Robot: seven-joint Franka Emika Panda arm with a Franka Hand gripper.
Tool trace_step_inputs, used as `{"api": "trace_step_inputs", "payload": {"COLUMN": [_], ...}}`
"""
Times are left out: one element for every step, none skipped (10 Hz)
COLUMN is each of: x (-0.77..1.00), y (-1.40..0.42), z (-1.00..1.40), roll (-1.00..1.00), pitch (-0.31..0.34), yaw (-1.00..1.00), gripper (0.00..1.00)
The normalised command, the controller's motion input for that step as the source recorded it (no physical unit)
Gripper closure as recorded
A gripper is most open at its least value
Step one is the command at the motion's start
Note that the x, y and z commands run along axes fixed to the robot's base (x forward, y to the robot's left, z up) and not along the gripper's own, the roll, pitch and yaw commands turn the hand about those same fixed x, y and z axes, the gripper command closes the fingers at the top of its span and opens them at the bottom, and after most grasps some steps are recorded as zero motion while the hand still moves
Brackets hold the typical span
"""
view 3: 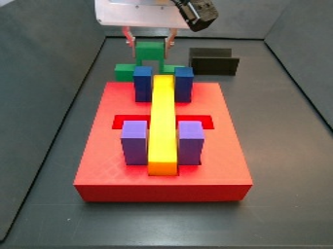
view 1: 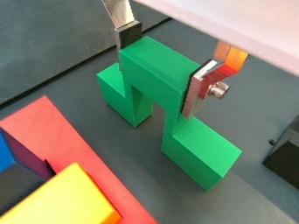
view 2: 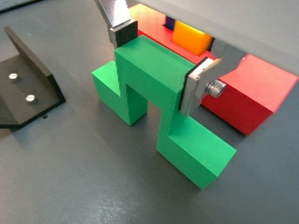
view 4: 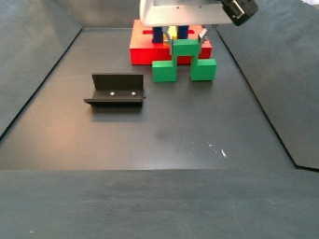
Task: Pick up the green object. Move up. Move to above the board. Insert the green object.
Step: Pick up the green object, then move up, then move to above the board.
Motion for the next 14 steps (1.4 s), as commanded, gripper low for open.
{"api": "trace_step_inputs", "payload": {"x": [0.0, 0.0, 0.0, 0.0, 0.0, 0.0, 0.0, 0.0, 0.0, 0.0, 0.03, 0.0, 0.02, 0.0], "y": [0.0, 0.0, 0.0, 0.0, 0.0, 0.0, 0.0, 0.0, 0.0, 0.0, -0.03, -0.03, -0.01, 0.0], "z": [0.0, 0.0, 0.0, 0.0, 0.0, 0.0, 0.0, 0.0, 0.0, 0.83, 0.82, 0.55, 0.27, 1.4], "roll": [0.0, 0.0, 0.0, 0.0, 0.0, 0.0, 0.0, 0.0, 0.0, 0.0, -0.02, -0.06, -0.08, 0.0], "pitch": [0.0, 0.0, 0.0, 0.0, 0.0, 0.0, 0.0, 0.0, 0.0, 0.0, 0.003, 0.044, 0.03, 0.0], "yaw": [0.0, 0.0, 0.0, 0.0, 0.0, 0.0, 0.0, 0.0, 0.0, 0.0, 0.04, 0.04, 0.02, 0.0], "gripper": [1.0, 1.0, 1.0, 1.0, 1.0, 1.0, 1.0, 1.0, 1.0, 1.0, 1.0, 1.0, 1.0, 1.0]}}
